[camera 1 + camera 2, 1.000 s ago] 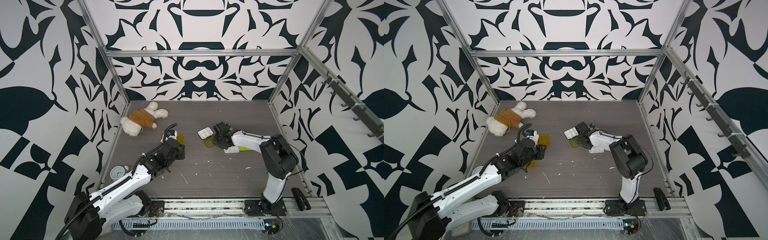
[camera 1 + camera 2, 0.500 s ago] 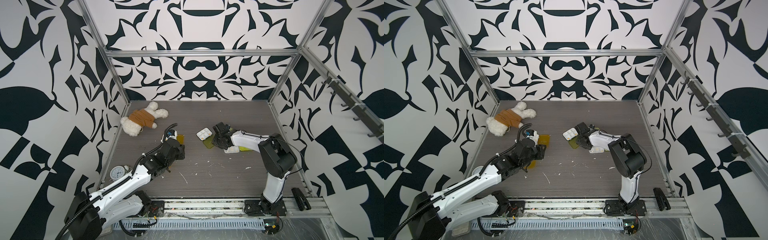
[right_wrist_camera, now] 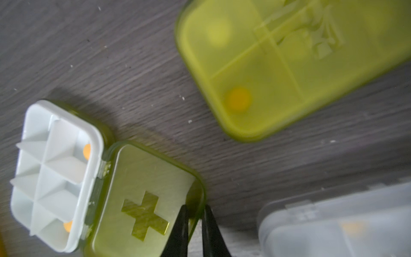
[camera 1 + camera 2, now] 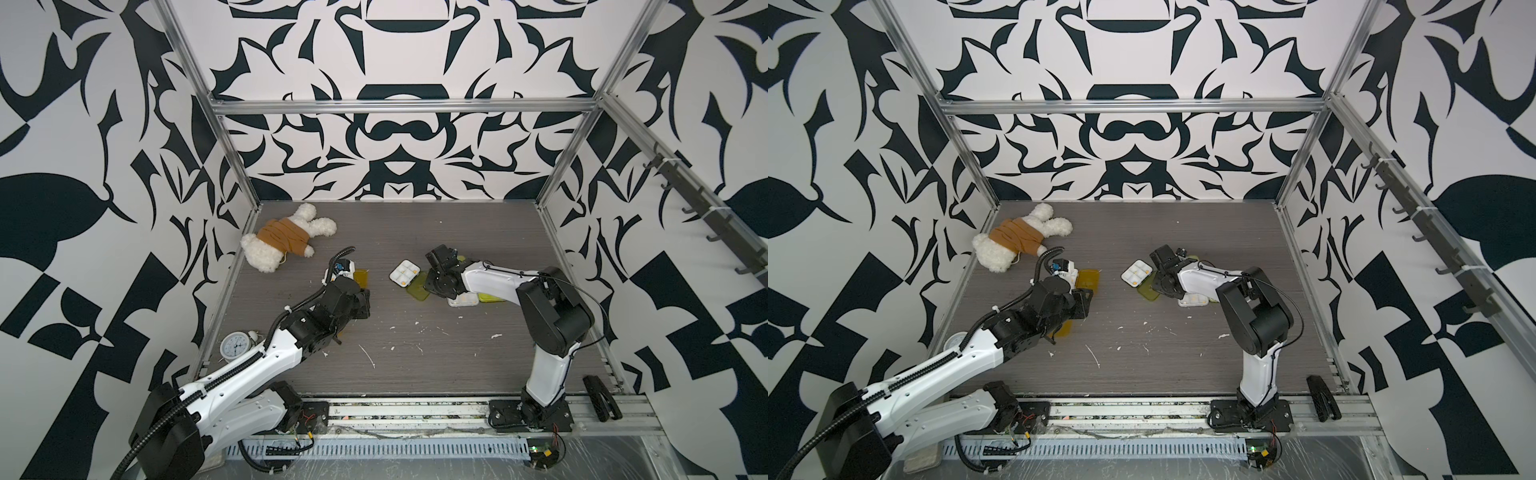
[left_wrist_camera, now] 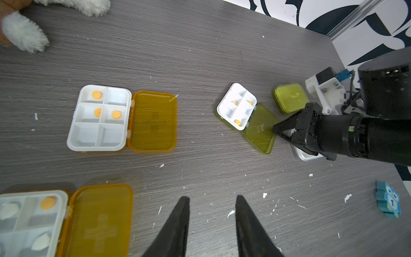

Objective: Close pillboxes
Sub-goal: Move the pillbox to the center of the board.

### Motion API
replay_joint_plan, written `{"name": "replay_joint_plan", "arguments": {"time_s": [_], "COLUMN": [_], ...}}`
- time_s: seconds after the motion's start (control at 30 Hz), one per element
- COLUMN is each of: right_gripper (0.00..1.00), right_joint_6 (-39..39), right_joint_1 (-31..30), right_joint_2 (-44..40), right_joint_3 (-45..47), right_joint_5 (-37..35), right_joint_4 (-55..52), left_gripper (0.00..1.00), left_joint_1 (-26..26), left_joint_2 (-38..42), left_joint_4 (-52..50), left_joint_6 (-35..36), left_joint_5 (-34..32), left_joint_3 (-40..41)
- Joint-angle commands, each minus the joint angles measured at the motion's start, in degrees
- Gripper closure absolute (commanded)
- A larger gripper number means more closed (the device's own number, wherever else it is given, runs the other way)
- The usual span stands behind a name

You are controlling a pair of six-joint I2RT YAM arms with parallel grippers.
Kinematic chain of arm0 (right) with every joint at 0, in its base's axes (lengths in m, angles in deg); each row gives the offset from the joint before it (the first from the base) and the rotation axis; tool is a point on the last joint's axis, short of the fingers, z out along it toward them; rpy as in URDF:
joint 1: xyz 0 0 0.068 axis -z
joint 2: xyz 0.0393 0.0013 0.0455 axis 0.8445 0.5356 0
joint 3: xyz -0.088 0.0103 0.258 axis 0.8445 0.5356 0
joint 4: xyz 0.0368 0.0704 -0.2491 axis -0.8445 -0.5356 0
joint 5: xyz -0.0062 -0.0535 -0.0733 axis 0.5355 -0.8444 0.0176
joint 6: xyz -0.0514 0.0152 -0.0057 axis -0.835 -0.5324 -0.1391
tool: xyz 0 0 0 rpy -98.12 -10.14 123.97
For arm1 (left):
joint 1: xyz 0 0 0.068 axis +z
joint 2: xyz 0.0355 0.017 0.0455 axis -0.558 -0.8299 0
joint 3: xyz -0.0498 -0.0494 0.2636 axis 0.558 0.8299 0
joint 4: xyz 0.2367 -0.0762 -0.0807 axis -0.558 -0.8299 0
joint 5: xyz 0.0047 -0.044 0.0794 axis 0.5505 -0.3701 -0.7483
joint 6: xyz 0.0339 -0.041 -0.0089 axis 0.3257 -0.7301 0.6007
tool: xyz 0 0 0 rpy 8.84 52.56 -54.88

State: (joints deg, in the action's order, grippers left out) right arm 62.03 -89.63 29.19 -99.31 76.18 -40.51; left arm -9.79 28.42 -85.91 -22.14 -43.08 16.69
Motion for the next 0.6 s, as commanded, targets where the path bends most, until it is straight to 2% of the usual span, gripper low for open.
{"name": "replay_joint_plan", "arguments": {"time_s": [0.0, 0.33, 0.57], "right_gripper": [0.85, 0.87, 0.87], "right_joint_6": [-3.7, -10.94, -15.34], "right_joint_1": [-0.32, -0.55, -2.68], "right_joint_2": [-1.66, -2.56, -2.87], "right_joint_3": [1.32, 1.24, 0.5], "right_joint_5": [0.17, 0.95, -2.29], "right_joint_4": [-1.68, -5.12, -8.17], "left_gripper": [0.62, 0.62, 0.62], "left_joint_1": [0.28, 0.28, 0.28], "left_joint_2": [-0.21, -0.73, -1.13], "left_joint_4": [0.67, 0.5, 0.67], "left_joint_6": [-0.25, -0.62, -0.88], "left_joint_5": [-0.23, 0.23, 0.43], "left_joint_3": [0.86, 0.49, 0.46]}}
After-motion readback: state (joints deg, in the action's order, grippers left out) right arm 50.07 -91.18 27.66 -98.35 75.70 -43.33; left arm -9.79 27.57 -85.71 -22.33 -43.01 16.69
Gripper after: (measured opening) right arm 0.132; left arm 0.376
